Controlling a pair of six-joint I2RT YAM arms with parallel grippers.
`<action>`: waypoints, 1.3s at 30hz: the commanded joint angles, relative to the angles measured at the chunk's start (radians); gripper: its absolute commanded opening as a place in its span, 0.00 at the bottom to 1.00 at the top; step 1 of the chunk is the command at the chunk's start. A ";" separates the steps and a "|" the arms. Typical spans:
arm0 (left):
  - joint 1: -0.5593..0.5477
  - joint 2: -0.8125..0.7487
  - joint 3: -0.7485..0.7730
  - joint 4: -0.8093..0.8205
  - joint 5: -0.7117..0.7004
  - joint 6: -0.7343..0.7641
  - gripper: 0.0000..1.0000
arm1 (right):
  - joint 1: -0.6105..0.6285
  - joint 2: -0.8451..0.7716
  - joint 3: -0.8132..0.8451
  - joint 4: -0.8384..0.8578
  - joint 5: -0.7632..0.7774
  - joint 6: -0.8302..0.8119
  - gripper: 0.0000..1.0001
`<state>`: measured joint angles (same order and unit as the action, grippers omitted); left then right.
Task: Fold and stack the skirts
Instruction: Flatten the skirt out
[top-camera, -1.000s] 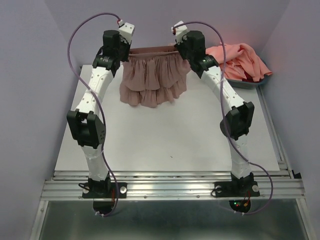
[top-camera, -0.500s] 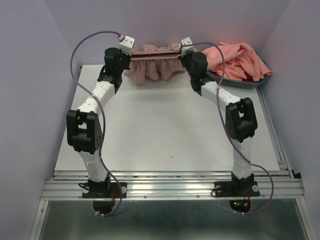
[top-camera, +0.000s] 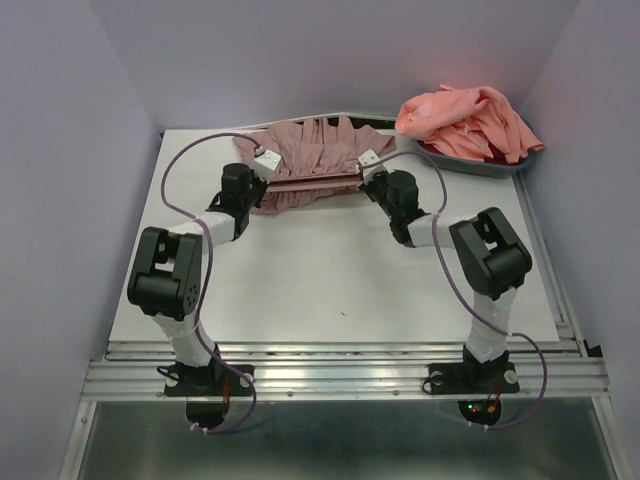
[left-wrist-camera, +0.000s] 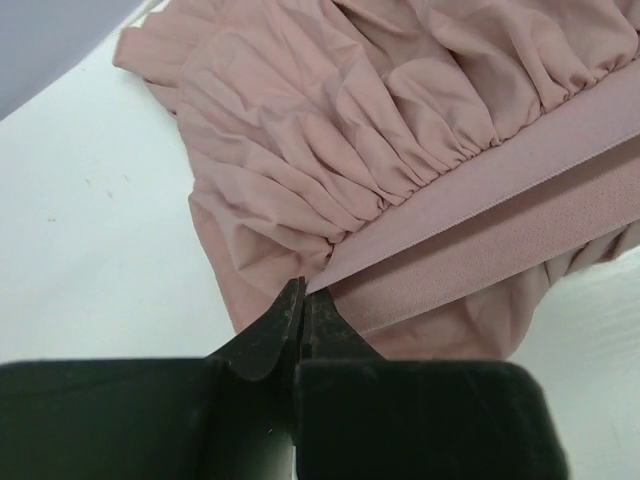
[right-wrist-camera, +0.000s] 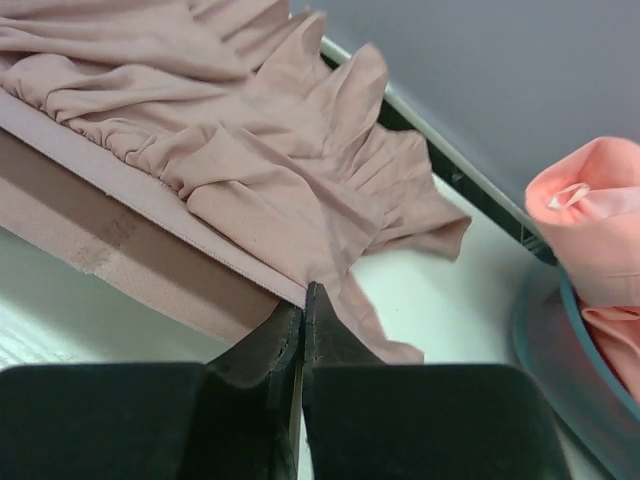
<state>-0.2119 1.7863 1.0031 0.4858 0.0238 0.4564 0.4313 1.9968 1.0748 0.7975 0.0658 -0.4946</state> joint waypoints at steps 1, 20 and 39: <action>0.062 -0.208 -0.101 0.096 -0.194 0.047 0.00 | -0.059 -0.154 -0.056 0.050 0.157 -0.048 0.01; -0.259 -0.748 -0.656 -0.139 -0.101 0.369 0.00 | -0.002 -0.516 -0.303 -0.724 -0.253 -0.280 0.12; -0.529 -0.955 -0.549 -0.624 0.177 0.246 0.64 | 0.168 -0.926 -0.440 -1.130 -0.452 -0.506 1.00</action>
<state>-0.7136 0.8486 0.3763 -0.0292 0.1295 0.7261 0.5354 1.1088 0.6048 -0.2180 -0.3599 -0.9844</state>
